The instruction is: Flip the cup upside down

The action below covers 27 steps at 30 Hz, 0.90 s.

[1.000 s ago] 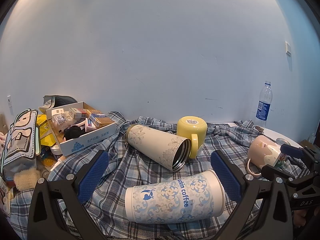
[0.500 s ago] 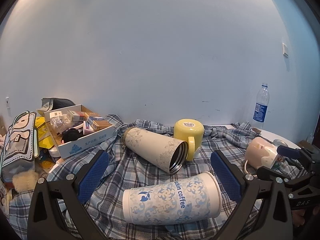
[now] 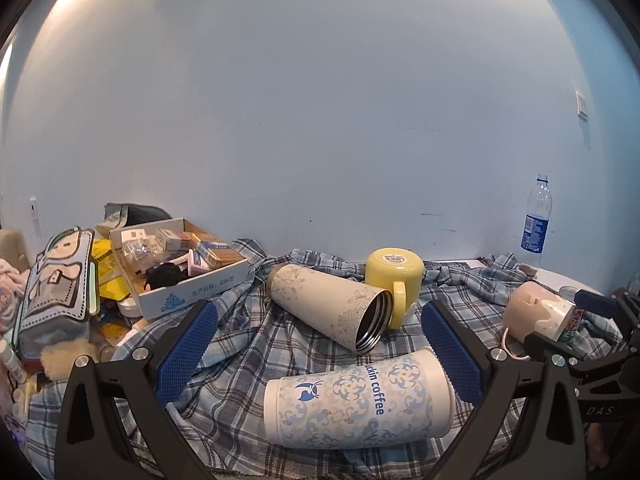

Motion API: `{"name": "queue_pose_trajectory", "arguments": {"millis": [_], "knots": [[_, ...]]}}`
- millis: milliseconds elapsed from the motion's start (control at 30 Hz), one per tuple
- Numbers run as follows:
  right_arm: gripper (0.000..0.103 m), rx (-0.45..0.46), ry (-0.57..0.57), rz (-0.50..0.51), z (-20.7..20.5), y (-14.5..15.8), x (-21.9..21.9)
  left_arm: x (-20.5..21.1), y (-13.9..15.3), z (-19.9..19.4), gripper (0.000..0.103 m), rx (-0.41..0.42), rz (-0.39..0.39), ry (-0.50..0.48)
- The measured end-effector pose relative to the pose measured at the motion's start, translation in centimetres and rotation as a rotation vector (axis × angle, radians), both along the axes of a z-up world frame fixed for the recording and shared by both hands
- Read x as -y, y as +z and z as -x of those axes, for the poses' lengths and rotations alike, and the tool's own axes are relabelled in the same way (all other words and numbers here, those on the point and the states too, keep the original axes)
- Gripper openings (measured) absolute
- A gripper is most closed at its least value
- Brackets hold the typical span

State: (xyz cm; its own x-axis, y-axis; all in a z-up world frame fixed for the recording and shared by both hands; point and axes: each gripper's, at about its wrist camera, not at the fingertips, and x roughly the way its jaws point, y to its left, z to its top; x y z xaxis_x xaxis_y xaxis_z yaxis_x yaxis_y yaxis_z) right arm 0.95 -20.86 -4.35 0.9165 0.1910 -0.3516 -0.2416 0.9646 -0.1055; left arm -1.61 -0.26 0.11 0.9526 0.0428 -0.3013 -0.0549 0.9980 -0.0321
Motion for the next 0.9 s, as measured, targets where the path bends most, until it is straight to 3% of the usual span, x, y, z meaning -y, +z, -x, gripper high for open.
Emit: {"name": "queue_pose_trajectory", "arguments": {"millis": [133, 200, 367, 567, 667, 800, 900], "knots": [[0.103, -0.033, 0.019, 0.016, -0.2, -0.1, -0.2, -0.8, 0.2, -0.2, 0.103, -0.036, 0.039, -0.024], [0.103, -0.047, 0.005, 0.014, -0.2, -0.2, -0.1, -0.3, 0.3, -0.1, 0.103, -0.046, 0.004, -0.032], [0.103, 0.022, -0.026, -0.068, 0.9, 0.7, 1.2, 0.5, -0.1, 0.7, 0.103, -0.093, -0.103, -0.063], [0.103, 0.042, -0.022, -0.022, 1.3, 0.8, 0.1, -2.5, -1.0, 1.5, 0.103, -0.208, -0.006, -0.089], [0.103, 0.031, 0.015, -0.047, 1.4, 0.8, 0.2, -4.4, -1.5, 1.1, 0.103, -0.258, 0.064, -0.087], [0.103, -0.016, 0.016, 0.008, 0.7, 0.2, -0.8, -4.7, -1.4, 1.4, 0.103, -0.214, 0.065, -0.122], [0.103, -0.038, 0.006, 0.028, 0.4, 0.0, -1.0, -4.0, -0.9, 2.0, 0.103, -0.149, -0.005, -0.12]]}}
